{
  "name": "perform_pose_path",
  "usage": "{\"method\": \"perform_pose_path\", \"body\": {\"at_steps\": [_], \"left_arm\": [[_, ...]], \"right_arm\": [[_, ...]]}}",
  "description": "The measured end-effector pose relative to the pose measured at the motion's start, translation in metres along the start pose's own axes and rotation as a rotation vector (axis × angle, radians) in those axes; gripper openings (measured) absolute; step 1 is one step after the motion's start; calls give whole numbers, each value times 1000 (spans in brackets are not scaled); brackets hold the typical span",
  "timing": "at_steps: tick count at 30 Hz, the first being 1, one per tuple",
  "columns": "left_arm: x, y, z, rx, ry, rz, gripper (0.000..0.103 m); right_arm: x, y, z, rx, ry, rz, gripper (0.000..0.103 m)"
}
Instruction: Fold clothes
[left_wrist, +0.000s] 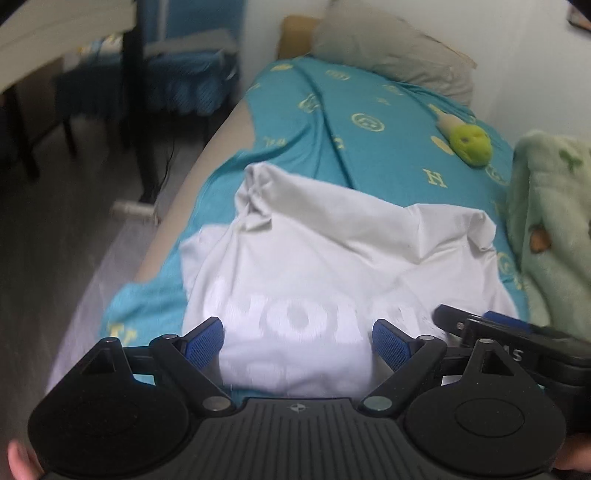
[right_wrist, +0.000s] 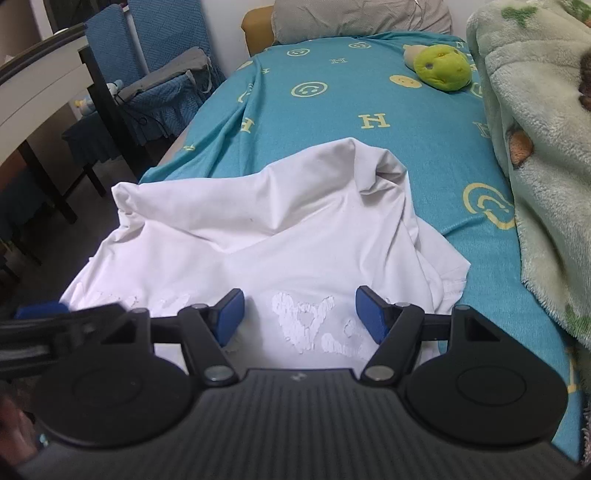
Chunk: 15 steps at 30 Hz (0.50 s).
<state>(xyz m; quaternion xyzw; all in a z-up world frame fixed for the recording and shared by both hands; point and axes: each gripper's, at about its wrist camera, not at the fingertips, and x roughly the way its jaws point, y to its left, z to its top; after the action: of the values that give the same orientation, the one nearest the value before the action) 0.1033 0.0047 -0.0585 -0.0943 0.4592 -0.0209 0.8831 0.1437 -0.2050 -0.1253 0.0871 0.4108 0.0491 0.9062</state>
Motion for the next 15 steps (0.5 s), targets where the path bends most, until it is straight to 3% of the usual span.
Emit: {"method": "perform_pose_path", "body": {"at_steps": [4, 8, 11, 15], "left_arm": [[-11, 14, -7, -185, 84, -56, 91], [12, 21, -12, -304, 180, -127, 90], [34, 35, -12, -397, 186, -135, 90], [46, 50, -13, -468, 147, -207, 90]], "right_arm": [[-2, -2, 1, 24, 2, 8, 69], [-4, -4, 1, 37, 4, 13, 68], [-6, -5, 0, 46, 3, 18, 68], [-6, -7, 0, 64, 2, 27, 68]]}}
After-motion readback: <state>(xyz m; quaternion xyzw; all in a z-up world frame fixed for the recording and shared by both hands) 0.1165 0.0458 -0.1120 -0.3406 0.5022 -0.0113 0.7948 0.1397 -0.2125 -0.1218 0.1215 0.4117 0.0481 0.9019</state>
